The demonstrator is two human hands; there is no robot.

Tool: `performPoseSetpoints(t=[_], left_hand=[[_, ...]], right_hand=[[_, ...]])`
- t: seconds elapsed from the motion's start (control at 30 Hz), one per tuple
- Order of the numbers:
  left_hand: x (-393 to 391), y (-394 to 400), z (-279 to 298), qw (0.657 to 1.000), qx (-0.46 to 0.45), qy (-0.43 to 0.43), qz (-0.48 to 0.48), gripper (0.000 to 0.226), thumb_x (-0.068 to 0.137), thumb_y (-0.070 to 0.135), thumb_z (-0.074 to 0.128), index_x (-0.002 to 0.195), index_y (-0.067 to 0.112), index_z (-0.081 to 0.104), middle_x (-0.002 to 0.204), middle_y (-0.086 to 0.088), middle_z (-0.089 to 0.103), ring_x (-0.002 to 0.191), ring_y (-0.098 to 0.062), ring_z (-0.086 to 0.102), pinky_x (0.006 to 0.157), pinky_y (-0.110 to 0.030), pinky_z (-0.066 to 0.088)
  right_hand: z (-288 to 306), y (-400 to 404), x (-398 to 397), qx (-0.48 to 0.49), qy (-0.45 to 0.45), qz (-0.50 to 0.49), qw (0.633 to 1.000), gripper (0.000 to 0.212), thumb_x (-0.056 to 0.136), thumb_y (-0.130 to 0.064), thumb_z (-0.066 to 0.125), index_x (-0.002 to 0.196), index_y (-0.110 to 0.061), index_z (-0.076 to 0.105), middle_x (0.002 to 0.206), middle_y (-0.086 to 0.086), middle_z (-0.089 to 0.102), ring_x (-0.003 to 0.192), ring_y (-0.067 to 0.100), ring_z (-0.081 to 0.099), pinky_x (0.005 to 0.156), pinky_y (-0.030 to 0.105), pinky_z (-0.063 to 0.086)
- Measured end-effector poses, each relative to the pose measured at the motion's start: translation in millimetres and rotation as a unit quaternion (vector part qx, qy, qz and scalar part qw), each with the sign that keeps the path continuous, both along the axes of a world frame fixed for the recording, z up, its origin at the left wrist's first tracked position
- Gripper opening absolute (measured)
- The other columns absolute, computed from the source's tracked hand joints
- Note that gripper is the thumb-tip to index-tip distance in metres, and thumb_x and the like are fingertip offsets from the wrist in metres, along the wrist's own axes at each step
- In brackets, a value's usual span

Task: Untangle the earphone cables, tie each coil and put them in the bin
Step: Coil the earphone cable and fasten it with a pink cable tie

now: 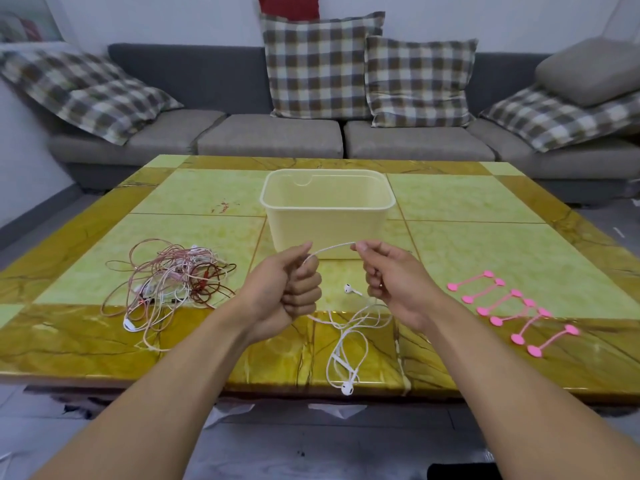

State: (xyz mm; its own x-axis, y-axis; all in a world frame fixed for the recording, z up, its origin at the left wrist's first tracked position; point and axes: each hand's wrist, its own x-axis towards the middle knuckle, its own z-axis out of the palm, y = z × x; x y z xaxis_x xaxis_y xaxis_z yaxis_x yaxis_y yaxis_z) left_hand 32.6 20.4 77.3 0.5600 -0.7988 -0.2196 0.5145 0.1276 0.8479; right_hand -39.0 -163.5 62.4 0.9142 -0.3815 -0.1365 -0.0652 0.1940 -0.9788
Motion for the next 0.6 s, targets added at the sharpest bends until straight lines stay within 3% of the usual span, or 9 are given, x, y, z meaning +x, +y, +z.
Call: performPoseSetpoints(t=[0.07,0.13,0.23,0.3,0.37,0.47,0.6], left_hand=[[-7.2,-7.4,5.5,0.998,-0.057,0.026,0.021,0.04,0.104,0.03,0.042,0.069,0.014,0.052,0.051,0.005,0.017,0.045,-0.01,0.013,0.042,-0.022,0.015],[-13.8,-16.0,10.7,0.993,-0.095,0.044,0.059,0.031,0.107,0.022,0.039,0.099,0.007,0.065,0.054,0.002,0.032,0.046,-0.01,0.032,0.045,-0.021,0.035],[-12.6,-25.9,8.5,0.984,-0.114,0.066,0.119,0.03,0.108,0.011,0.037,0.124,0.001,0.061,0.074,-0.003,0.065,0.071,-0.017,0.069,0.067,-0.027,0.06],[-5.4,-27.9,1.0,0.976,-0.125,0.077,0.163,0.029,0.107,0.003,0.035,0.128,-0.003,0.055,0.098,-0.011,0.076,0.098,-0.027,0.074,0.085,-0.032,0.06],[4.4,-28.5,-8.2,0.969,-0.122,0.062,0.206,0.033,0.106,-0.004,0.033,0.136,-0.005,0.047,0.119,-0.016,0.071,0.115,-0.03,0.068,0.1,-0.037,0.053],[15.0,-26.4,-20.5,0.961,-0.072,-0.037,0.266,0.039,0.103,-0.01,0.038,0.141,-0.002,0.041,0.126,-0.012,0.067,0.119,-0.024,0.066,0.105,-0.035,0.05],[21.4,-22.0,-39.1,0.926,0.086,-0.258,0.263,0.044,0.1,-0.011,0.037,0.139,0.006,0.046,0.111,-0.004,0.073,0.102,-0.014,0.073,0.09,-0.02,0.052]], right_hand=[[-4.9,4.6,0.9,-0.073,0.018,-0.007,0.997,0.011,0.097,-0.028,0.068,0.098,-0.022,0.077,0.06,-0.01,0.043,0.052,0.009,0.031,0.046,0.02,0.024],[-10.7,9.8,0.2,-0.163,0.033,0.013,0.986,0.01,0.095,-0.031,0.07,0.092,-0.026,0.079,0.056,-0.014,0.049,0.05,0.004,0.037,0.047,0.015,0.03],[-18.3,14.2,-1.1,-0.265,0.049,0.105,0.957,0.014,0.095,-0.031,0.071,0.084,-0.032,0.08,0.054,-0.013,0.054,0.047,0.0,0.04,0.05,0.014,0.033],[-19.3,14.3,-2.4,-0.274,0.065,0.154,0.947,0.012,0.093,-0.035,0.073,0.097,-0.029,0.082,0.056,-0.011,0.057,0.049,0.003,0.041,0.053,0.017,0.035],[-16.6,9.9,-3.9,-0.275,0.079,0.186,0.94,0.019,0.094,-0.037,0.071,0.109,-0.029,0.08,0.06,-0.007,0.058,0.052,0.007,0.041,0.053,0.018,0.036],[-9.5,3.9,-7.9,-0.298,0.08,0.239,0.921,0.022,0.098,-0.034,0.066,0.115,-0.028,0.078,0.063,-0.005,0.062,0.05,0.008,0.045,0.052,0.017,0.039],[-1.4,2.0,-14.3,-0.318,0.07,0.272,0.906,0.022,0.1,-0.034,0.063,0.108,-0.019,0.078,0.062,0.0,0.062,0.047,0.008,0.05,0.049,0.018,0.04]])
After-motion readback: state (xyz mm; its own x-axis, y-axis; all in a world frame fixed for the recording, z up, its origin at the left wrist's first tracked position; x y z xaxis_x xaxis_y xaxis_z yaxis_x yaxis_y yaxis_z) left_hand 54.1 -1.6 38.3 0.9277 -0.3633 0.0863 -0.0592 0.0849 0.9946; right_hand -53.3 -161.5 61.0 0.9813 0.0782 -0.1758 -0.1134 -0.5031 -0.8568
